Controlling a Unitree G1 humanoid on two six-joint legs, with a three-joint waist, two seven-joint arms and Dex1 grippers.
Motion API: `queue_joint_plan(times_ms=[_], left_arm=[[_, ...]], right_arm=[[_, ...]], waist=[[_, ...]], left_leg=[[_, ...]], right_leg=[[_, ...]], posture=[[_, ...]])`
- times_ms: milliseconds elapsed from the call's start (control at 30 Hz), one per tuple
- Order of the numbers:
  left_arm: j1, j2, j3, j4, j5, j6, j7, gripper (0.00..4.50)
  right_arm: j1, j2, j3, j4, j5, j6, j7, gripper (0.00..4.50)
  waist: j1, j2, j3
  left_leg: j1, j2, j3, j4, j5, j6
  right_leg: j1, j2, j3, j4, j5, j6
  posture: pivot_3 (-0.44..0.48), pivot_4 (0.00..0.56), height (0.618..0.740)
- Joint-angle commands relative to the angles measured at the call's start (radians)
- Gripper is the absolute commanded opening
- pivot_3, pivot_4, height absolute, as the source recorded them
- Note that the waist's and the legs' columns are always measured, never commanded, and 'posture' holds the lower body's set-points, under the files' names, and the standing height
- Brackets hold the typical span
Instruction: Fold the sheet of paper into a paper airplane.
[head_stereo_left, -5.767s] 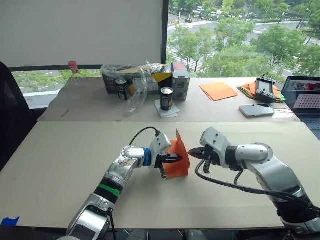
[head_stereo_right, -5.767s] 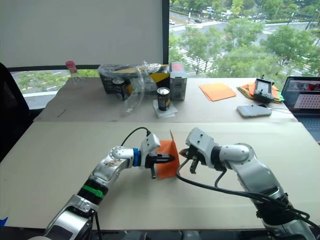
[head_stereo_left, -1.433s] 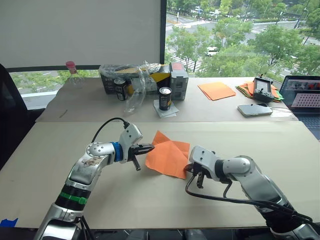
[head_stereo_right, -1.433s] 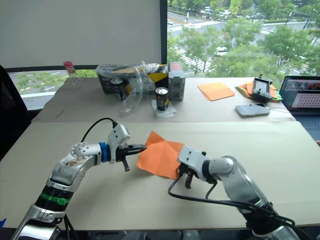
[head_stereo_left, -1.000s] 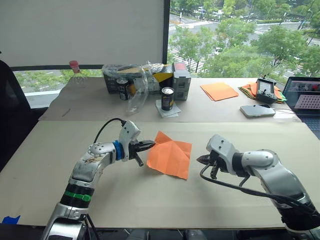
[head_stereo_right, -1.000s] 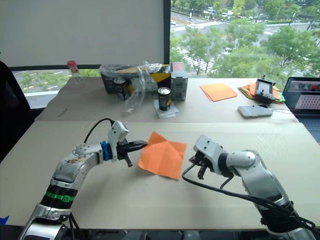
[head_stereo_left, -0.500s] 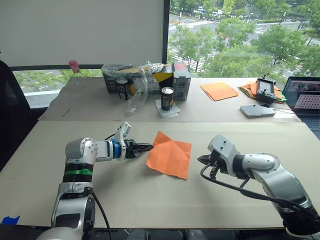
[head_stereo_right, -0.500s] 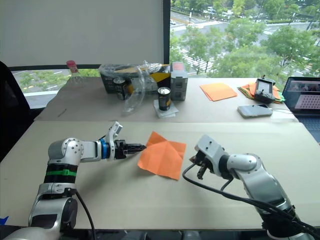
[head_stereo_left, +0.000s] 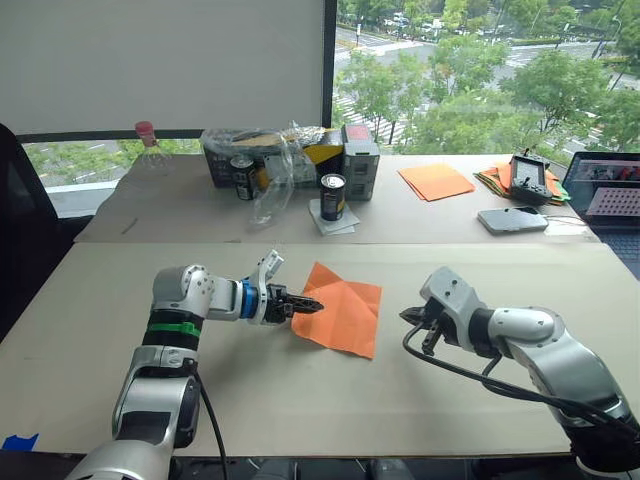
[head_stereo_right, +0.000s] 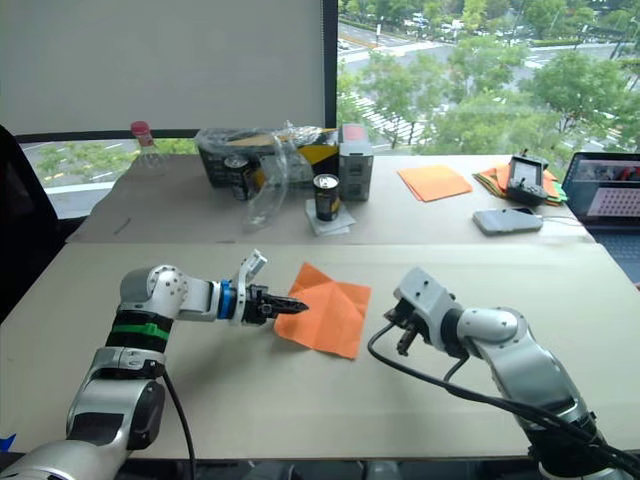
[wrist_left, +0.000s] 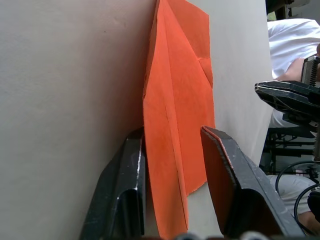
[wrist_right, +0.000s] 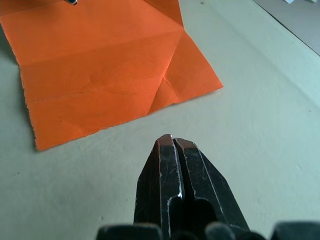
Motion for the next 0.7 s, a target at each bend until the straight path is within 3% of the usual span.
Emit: queue_joint_plan(times_ms=[33, 67, 267, 467, 700], left_arm=[[0.031, 0.03, 0.004, -0.072, -0.024, 0.021, -0.028, 0.24], [0.038, 0.032, 0.014, -0.079, -0.034, 0.044, -0.024, 0.04], [0.152, 0.054, 0.11, -0.274, -0.111, 0.191, 0.059, 0.04], [0.33, 0.107, 0.235, -0.407, -0.527, 0.2, 0.363, 0.04], [0.444, 0.111, 0.27, -0.476, -0.935, 0.181, 0.746, 0.04]], right_arm=[[-0.043, -0.013, -0.02, 0.005, 0.004, -0.007, -0.006, 0.0], [-0.05, -0.013, -0.018, 0.012, 0.003, -0.01, -0.005, 0.0], [-0.099, -0.009, 0.003, 0.058, 0.003, -0.041, 0.011, 0.0], [-0.136, 0.024, 0.045, 0.104, 0.002, -0.074, 0.017, 0.0], [-0.18, 0.056, 0.094, 0.165, -0.01, -0.118, 0.039, 0.0]], waist=[[-0.001, 0.0, 0.0], [-0.001, 0.0, 0.0], [0.001, 0.0, 0.0], [-0.002, 0.0, 0.0], [0.012, 0.0, 0.0]], left_leg=[[0.0, 0.0, 0.0, 0.0, 0.0, 0.0], [0.0, 0.0, 0.0, 0.0, 0.0, 0.0], [0.0, 0.0, 0.0, 0.0, 0.0, 0.0], [0.0, 0.002, 0.0, 0.0, 0.0, 0.0], [0.0, 0.001, 0.0, 0.001, -0.002, 0.003]], right_leg=[[0.0, 0.0, 0.0, 0.0, 0.0, 0.0], [0.0, 0.0, 0.0, 0.0, 0.0, 0.0], [-0.001, 0.0, 0.0, 0.0, 0.0, 0.0], [-0.001, 0.0, 0.001, 0.0, 0.0, 0.0], [-0.001, 0.0, 0.001, 0.001, 0.001, -0.001]], posture=[[0.0, 0.15, 0.67], [0.0, 0.15, 0.67], [0.0, 0.15, 0.67], [0.0, 0.15, 0.67], [0.0, 0.15, 0.67]])
